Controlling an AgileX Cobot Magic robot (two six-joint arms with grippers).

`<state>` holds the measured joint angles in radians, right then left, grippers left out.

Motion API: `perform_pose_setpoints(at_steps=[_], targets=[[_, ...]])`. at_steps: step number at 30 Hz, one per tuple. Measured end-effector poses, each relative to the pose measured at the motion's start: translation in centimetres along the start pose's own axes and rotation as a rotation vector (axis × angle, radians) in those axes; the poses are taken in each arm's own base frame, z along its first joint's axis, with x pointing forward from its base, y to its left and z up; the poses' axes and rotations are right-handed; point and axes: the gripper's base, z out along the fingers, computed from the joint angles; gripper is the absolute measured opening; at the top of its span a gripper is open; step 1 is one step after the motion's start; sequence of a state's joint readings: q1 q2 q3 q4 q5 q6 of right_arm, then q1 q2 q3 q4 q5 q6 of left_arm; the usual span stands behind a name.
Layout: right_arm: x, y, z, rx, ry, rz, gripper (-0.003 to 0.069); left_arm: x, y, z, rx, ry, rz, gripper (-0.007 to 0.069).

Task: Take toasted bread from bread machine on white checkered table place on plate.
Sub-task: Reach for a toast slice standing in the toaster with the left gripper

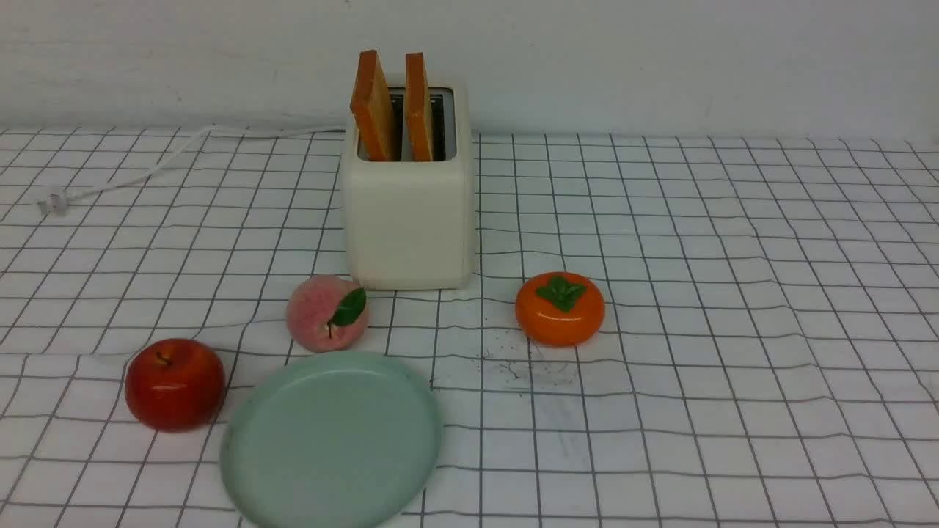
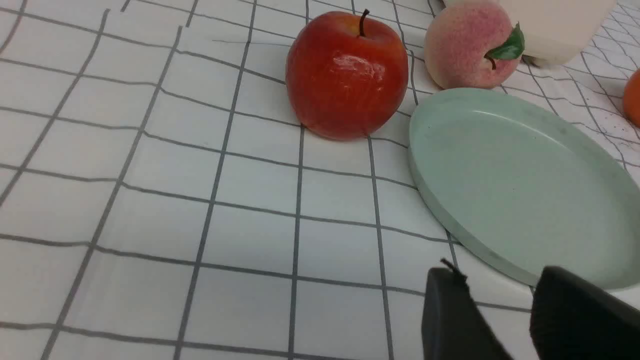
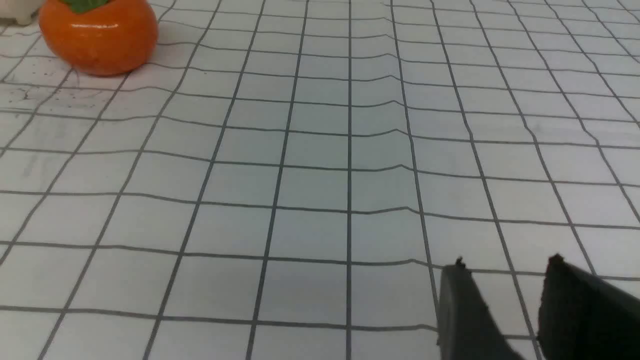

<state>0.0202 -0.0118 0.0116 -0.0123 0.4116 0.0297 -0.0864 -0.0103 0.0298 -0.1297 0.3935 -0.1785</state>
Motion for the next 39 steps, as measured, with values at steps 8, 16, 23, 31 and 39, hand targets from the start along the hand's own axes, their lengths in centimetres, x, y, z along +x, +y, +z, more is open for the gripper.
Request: perform_pose_setpoints(at_steps=[8,16,23,31,39], targets=[[0.0,0.0,0.0,0.000,0.000,0.000,0.0240,0.0,0.0,0.0,0.000,0.000,0.000,0.0237],[0.0,0.0,0.0,0.000,0.000,0.000,0.0240,0.0,0.0,0.0,0.000,0.000,0.000,0.0237],[0.0,0.0,0.0,0.000,0.000,0.000,0.0240,0.0,0.0,0.0,0.000,0.000,0.000,0.0237],[0.0,0.0,0.0,0.000,0.000,0.000,0.0240,-0.1,0.0,0.0,0.001,-0.006,0.000,0.0237],[0.0,0.0,0.0,0.000,0.000,0.000,0.0240,-1.4,-0.6,-0.1,0.091,-0.150,-0.258,0.0237]])
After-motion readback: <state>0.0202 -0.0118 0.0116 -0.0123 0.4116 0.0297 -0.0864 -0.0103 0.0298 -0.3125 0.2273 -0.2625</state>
